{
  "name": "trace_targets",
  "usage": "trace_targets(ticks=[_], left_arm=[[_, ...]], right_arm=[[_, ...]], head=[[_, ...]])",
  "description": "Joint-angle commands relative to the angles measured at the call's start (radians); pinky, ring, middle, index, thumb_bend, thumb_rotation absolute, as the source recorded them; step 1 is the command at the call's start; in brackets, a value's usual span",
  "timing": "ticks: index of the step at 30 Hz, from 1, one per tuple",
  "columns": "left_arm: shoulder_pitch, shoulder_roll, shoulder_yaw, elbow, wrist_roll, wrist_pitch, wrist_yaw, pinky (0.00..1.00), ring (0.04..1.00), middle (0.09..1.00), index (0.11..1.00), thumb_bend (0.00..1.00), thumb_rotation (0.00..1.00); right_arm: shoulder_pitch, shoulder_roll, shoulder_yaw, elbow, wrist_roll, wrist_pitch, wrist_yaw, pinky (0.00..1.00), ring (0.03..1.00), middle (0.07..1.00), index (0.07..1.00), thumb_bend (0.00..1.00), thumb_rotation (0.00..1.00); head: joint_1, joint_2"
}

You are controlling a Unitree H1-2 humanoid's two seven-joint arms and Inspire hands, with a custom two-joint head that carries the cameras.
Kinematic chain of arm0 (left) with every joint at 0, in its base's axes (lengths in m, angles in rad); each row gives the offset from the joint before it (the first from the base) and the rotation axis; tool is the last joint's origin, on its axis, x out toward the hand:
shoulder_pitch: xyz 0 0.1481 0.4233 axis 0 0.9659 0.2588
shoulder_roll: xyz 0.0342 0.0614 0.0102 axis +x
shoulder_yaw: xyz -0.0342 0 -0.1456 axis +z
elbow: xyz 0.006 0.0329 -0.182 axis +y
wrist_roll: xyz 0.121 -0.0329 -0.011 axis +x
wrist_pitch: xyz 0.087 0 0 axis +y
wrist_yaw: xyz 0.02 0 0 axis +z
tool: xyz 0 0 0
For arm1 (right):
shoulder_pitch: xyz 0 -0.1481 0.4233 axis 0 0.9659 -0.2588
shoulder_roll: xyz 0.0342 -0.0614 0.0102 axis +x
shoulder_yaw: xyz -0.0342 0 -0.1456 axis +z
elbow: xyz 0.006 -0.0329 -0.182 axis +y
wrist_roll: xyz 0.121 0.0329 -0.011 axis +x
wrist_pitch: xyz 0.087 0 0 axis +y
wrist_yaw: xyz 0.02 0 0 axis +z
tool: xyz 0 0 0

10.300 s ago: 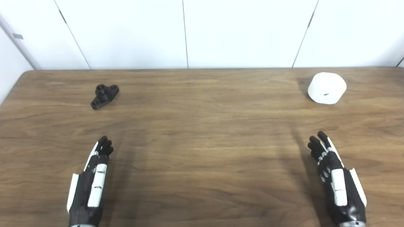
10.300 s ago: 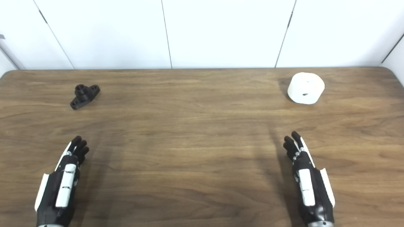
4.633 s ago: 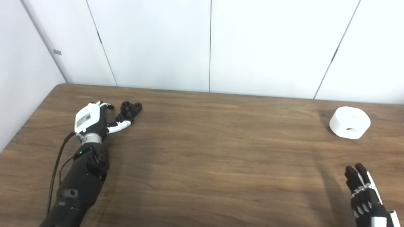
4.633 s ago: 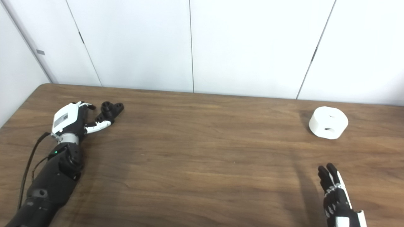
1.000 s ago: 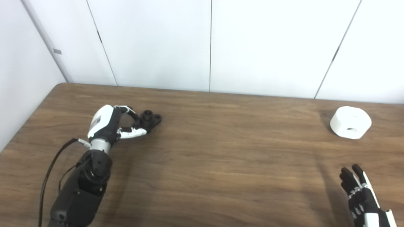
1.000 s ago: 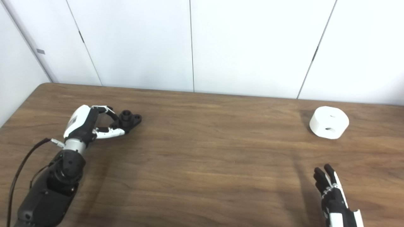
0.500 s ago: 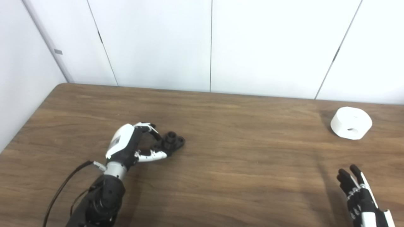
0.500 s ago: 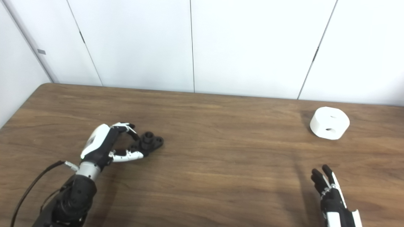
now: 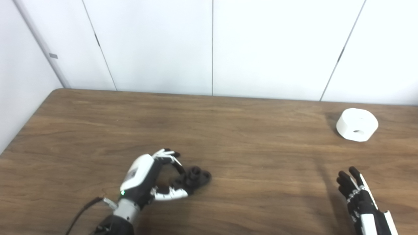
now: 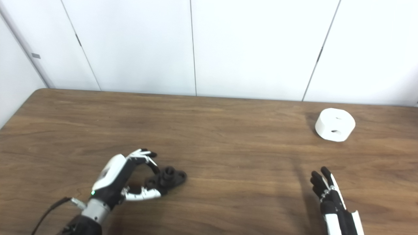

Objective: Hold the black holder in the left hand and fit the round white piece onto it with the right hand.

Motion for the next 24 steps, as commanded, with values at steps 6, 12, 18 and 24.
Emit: trace_targets(ticks=[6,12,18,24], left_arm=[[0.015,-0.03,-0.037,-0.048,0.041,-0.08,0.001,1.0,0.937,0.832,0.487,0.51,0.05],[0.045,-0.044,-0.096,-0.063,0.065,-0.121,-0.029,1.0,0.929,0.828,0.486,0.51,0.04],[0.064,-0.056,-0.152,-0.035,0.092,-0.183,-0.037,1.0,0.928,0.818,0.487,0.51,0.04],[0.097,-0.087,-0.198,0.0,0.157,-0.234,-0.003,1.0,0.922,0.825,0.487,0.52,0.04]], right_arm=[[0.005,0.041,0.01,-0.076,0.001,0.037,-0.013,0.92,0.905,0.901,0.944,0.53,0.92],[0.008,0.042,0.016,-0.111,-0.018,0.073,-0.02,0.93,0.905,0.903,0.948,0.55,0.93],[0.009,0.044,0.019,-0.15,-0.026,0.116,-0.034,0.92,0.903,0.899,0.94,0.55,0.93],[0.007,0.049,0.017,-0.194,-0.024,0.165,-0.05,0.93,0.896,0.891,0.935,0.57,0.92]], head=[[-0.034,0.04],[-0.065,0.078],[-0.093,0.106],[-0.11,0.113]])
